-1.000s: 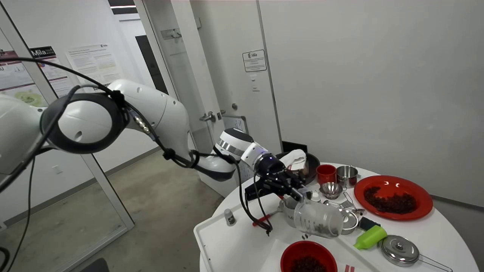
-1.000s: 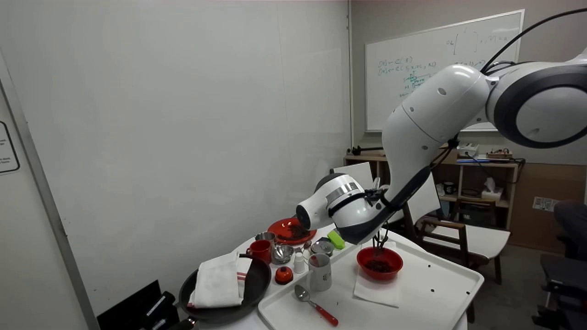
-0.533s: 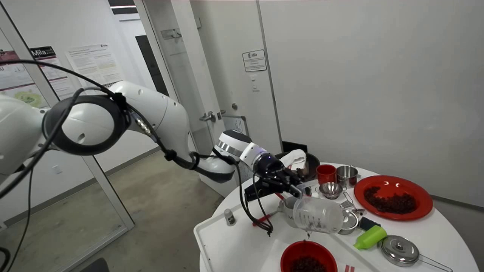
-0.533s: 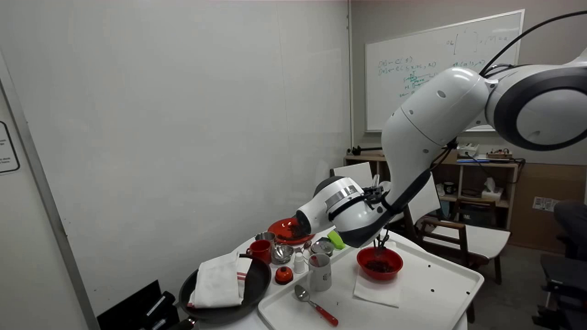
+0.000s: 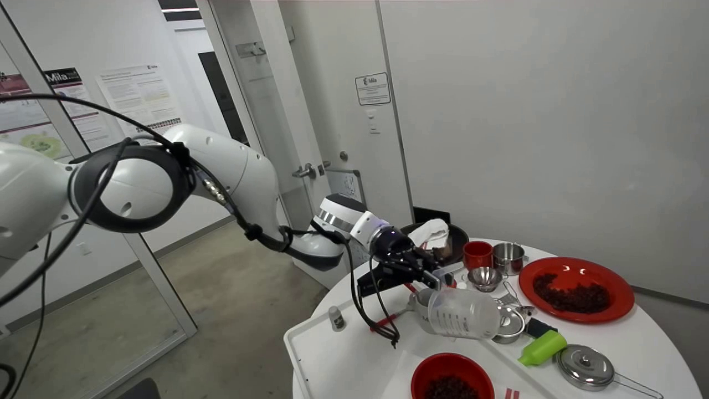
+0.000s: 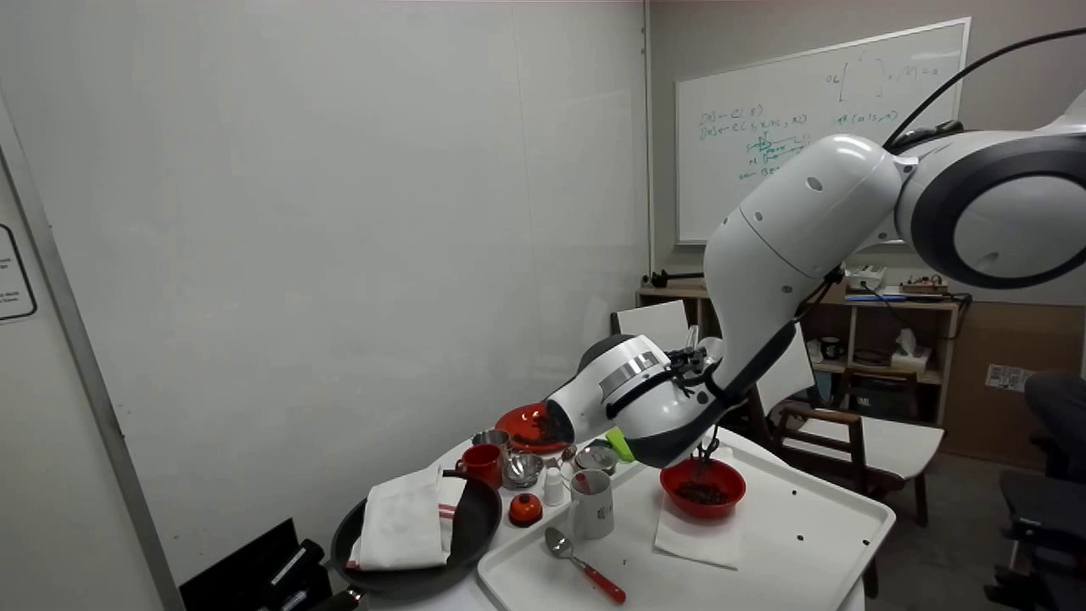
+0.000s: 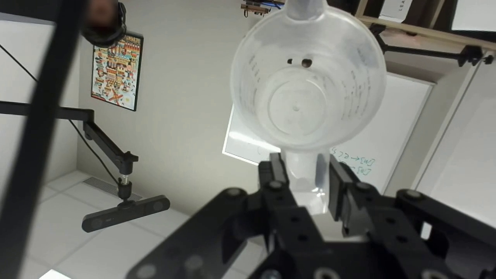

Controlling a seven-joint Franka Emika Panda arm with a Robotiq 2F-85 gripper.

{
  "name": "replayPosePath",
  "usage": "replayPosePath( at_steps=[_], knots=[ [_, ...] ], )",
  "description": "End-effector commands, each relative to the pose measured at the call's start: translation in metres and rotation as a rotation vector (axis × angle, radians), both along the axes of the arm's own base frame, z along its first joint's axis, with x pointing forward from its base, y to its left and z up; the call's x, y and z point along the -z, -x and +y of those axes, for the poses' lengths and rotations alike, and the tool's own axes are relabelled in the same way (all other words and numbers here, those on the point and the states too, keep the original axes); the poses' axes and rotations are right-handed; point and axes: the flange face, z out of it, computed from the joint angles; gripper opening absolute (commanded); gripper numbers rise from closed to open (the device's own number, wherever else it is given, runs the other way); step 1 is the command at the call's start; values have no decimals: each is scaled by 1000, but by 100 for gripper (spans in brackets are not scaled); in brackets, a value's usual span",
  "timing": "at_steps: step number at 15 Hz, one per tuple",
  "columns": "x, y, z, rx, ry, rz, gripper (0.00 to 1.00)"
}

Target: Pour the contents from the clear jar into the orange bowl

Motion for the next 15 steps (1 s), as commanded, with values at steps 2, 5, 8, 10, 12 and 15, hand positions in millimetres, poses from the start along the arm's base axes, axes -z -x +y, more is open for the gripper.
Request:
replayPosePath(
  at_steps=[2,5,8,10,12,15],
  knots=[
    [9,-10,7,-47,-216,78,11],
    [22,-12,11,-83,-353,138,11],
    [26,-13,14,-115,-484,208,10],
    [24,-14,17,-141,-568,250,10],
    [15,-16,21,-163,-653,293,10],
    [-5,-16,31,-204,-769,361,10]
  ],
)
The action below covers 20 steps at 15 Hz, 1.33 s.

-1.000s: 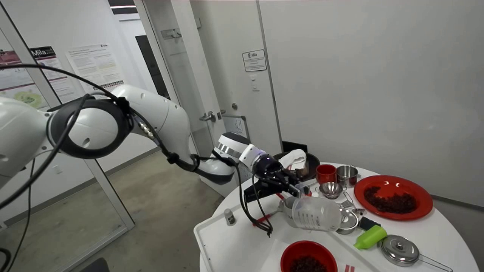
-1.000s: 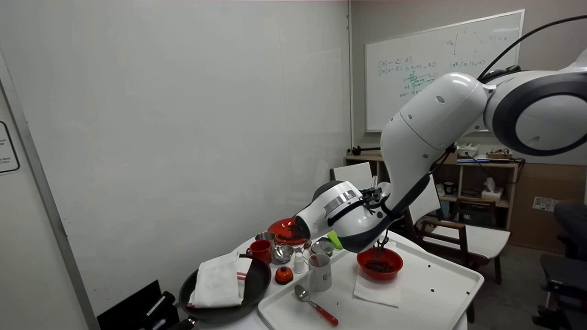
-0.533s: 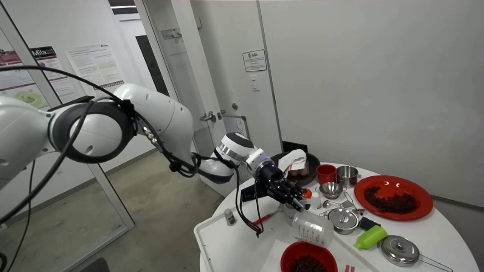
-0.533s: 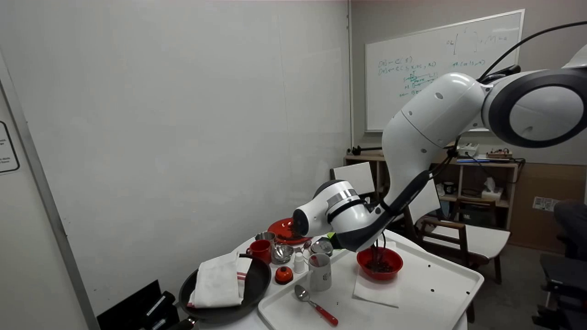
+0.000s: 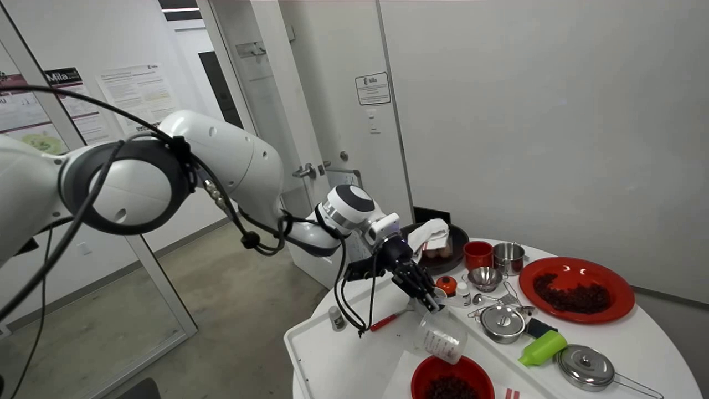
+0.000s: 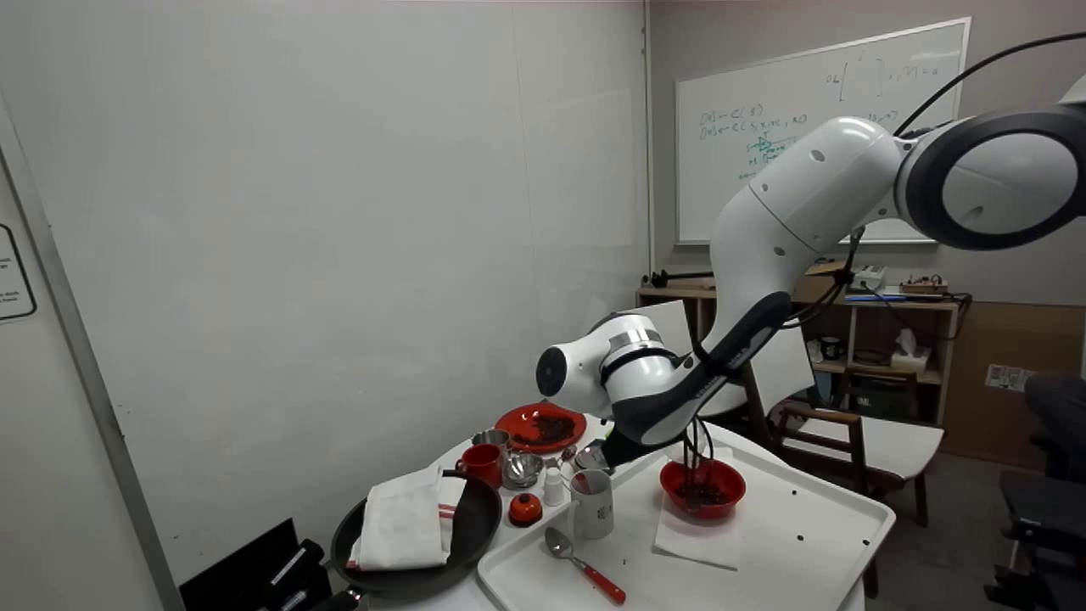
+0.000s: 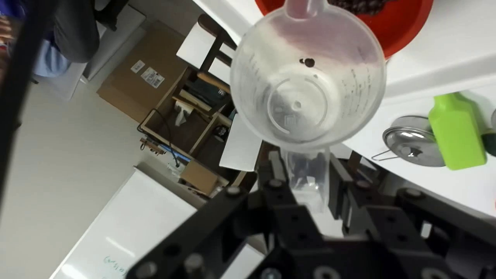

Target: Pour the contents from the clear jar into the orange bowl

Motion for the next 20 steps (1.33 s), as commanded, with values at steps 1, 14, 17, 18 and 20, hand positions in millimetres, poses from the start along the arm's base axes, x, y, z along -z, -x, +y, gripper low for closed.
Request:
replayPosePath(
  at_steps=[1,14,17,18,20],
  knots=[
    [-36,6,12,-63,-161,80,10],
    [-45,19,76,-460,-627,240,10],
    [-26,25,84,-549,-745,279,10],
    [-21,28,86,-577,-786,296,10],
    [-12,34,88,-629,-864,339,10]
  ],
)
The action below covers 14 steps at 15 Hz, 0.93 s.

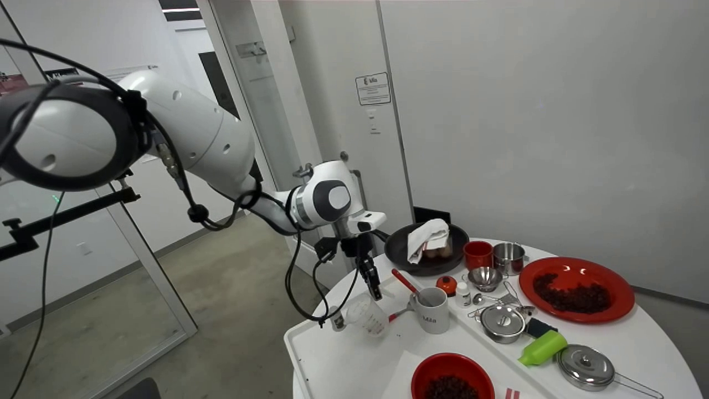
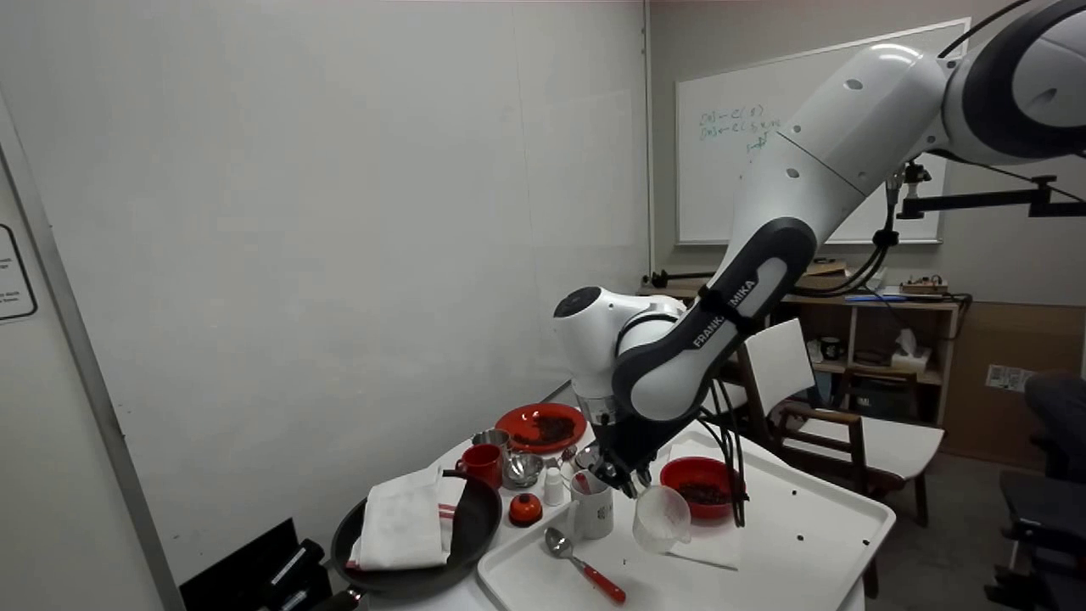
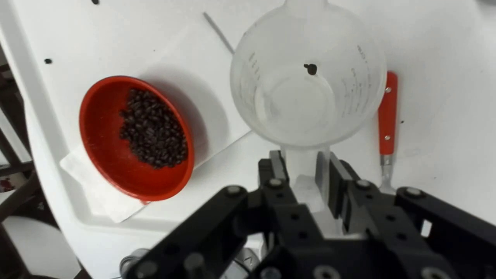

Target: Pour the contents from the clear jar into the orange bowl

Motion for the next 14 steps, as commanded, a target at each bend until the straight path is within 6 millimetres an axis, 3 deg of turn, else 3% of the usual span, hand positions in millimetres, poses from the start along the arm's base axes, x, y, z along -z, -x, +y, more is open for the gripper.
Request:
replayPosePath(
  at_steps=[1,7,12,13,14],
  knots=[
    [14,11,2,-110,-144,64,10],
    [47,30,2,-271,-352,243,10],
    [78,56,-10,-291,-447,518,9],
    [81,61,-12,-266,-443,582,15],
    [83,66,-14,-238,-439,641,52]
  ],
)
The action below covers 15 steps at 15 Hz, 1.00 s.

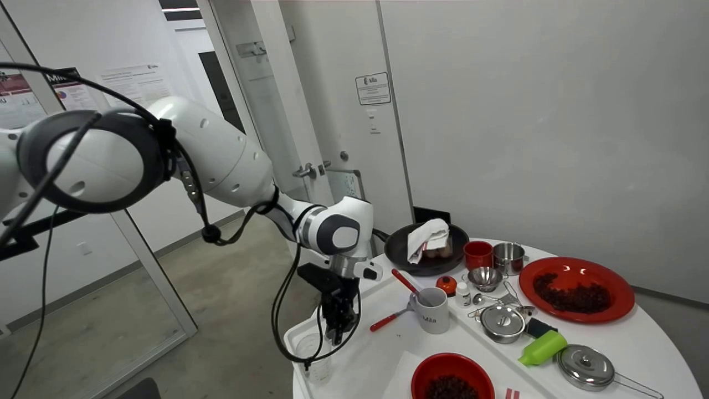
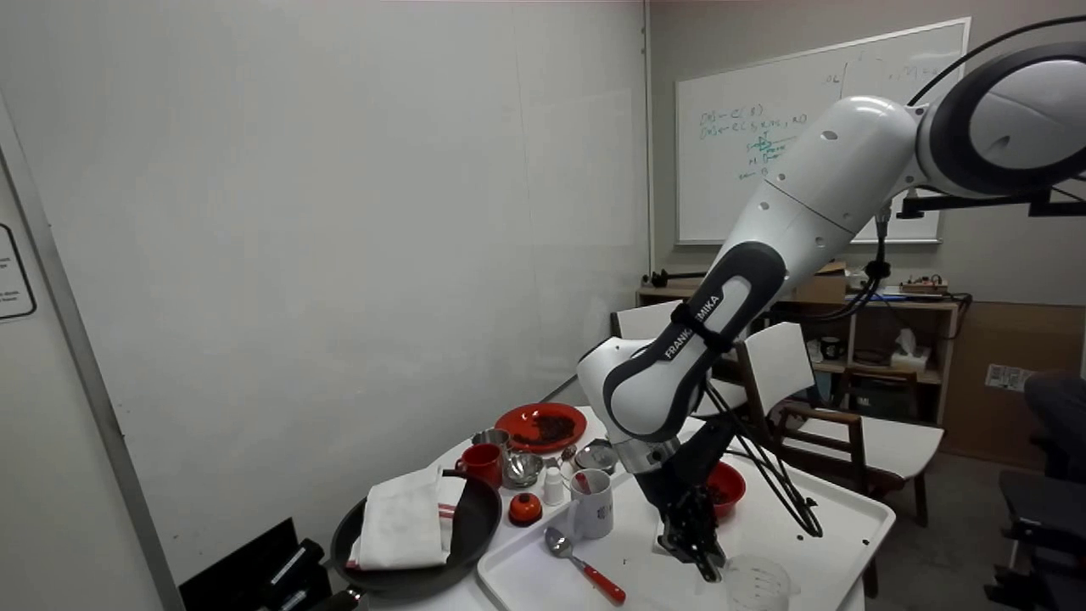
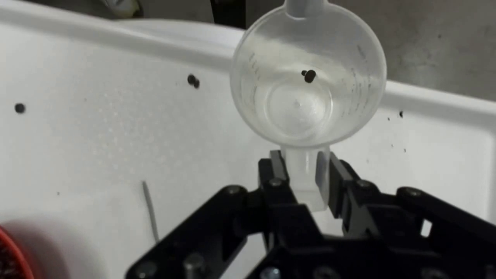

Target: Pour the contents from the clear jar into the orange bowl

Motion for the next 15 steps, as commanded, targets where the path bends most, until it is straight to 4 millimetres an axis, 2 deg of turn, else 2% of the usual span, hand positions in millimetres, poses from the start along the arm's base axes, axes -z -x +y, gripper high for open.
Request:
replayPosePath(
  at_steps=[1,4,8,10,12,13,15],
  knots=[
    [8,8,-5,28,12,201,53],
    [16,12,-11,65,69,301,73],
    [24,8,-15,87,83,351,99],
    [24,5,-15,87,89,351,100],
    [15,1,-14,100,98,324,100],
    [24,8,-18,72,89,325,100],
    [20,3,-17,78,94,313,100]
  ],
)
